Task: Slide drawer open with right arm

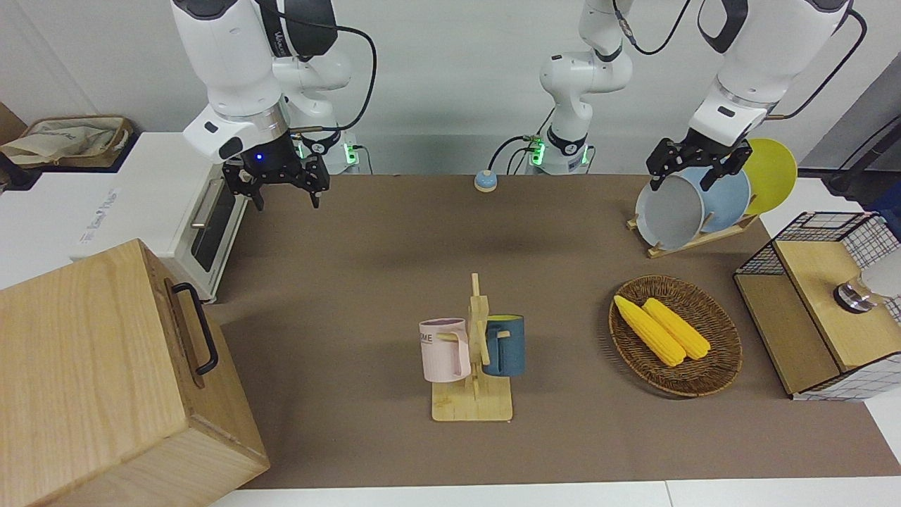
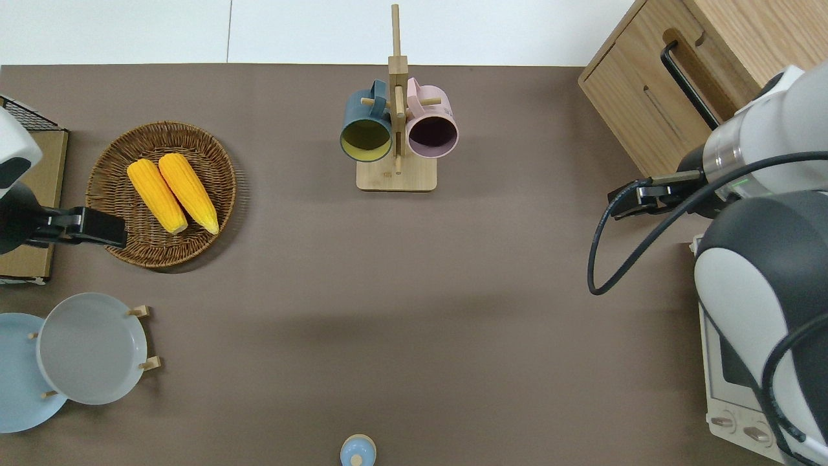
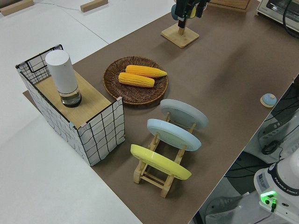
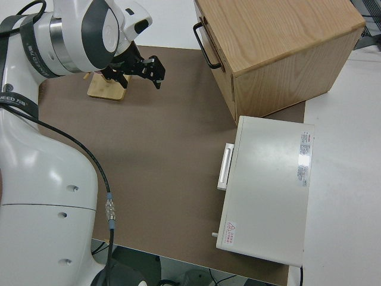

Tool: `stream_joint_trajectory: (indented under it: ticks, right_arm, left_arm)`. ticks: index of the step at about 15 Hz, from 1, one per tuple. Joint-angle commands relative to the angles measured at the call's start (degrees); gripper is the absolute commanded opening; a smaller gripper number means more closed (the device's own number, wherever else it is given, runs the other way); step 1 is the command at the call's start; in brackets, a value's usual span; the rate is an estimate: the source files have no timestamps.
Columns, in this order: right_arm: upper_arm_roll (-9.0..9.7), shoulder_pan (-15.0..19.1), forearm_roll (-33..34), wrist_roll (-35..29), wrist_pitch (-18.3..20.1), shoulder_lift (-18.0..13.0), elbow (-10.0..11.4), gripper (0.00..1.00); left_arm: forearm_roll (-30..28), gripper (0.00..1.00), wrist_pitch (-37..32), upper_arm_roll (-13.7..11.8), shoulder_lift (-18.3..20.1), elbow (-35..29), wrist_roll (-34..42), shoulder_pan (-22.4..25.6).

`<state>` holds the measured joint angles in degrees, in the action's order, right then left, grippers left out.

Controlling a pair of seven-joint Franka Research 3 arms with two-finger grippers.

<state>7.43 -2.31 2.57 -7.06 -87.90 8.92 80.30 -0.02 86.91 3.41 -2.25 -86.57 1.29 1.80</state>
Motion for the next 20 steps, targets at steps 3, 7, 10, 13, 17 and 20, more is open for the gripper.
stream_joint_trajectory:
  ticks: [3, 7, 10, 13, 17, 20]
  right_arm:
    - [0.04, 0.3, -0.4, 1.0, 2.3, -0.6, -0.1, 0.981]
    - [0.04, 0.4, -0.1, 0.9, 1.9, -0.6, -0.1, 0.981]
    - [0.04, 0.5, -0.1, 1.0, 1.8, -0.6, -0.1, 0.981]
    - [-0.14, 0.5, 0.0, 1.0, 1.4, -0.6, -0.2, 0.981]
    - [-0.05, 0.5, 3.3, 1.7, -1.0, 0.0, -1.1, 0.981]
    - [0.39, 0.5, 7.3, 1.7, -3.8, 0.6, -1.0, 0.981]
  left_arm:
    - [1.0, 0.99, -1.1, 0.4, -0.7, 1.5, 0.6, 0.2]
    - [1.0, 0.99, -1.1, 0.4, -0.7, 1.5, 0.6, 0.2]
    - [1.0, 0.99, -1.1, 0.4, -0.7, 1.5, 0.6, 0.2]
    - [1.0, 0.99, -1.1, 0.4, -0.7, 1.4, 0.6, 0.2]
    - [1.0, 0.99, -1.1, 0.4, -0.7, 1.5, 0.6, 0.2]
    - [1.0, 0.99, -1.1, 0.4, -0.7, 1.5, 0.6, 0.2]
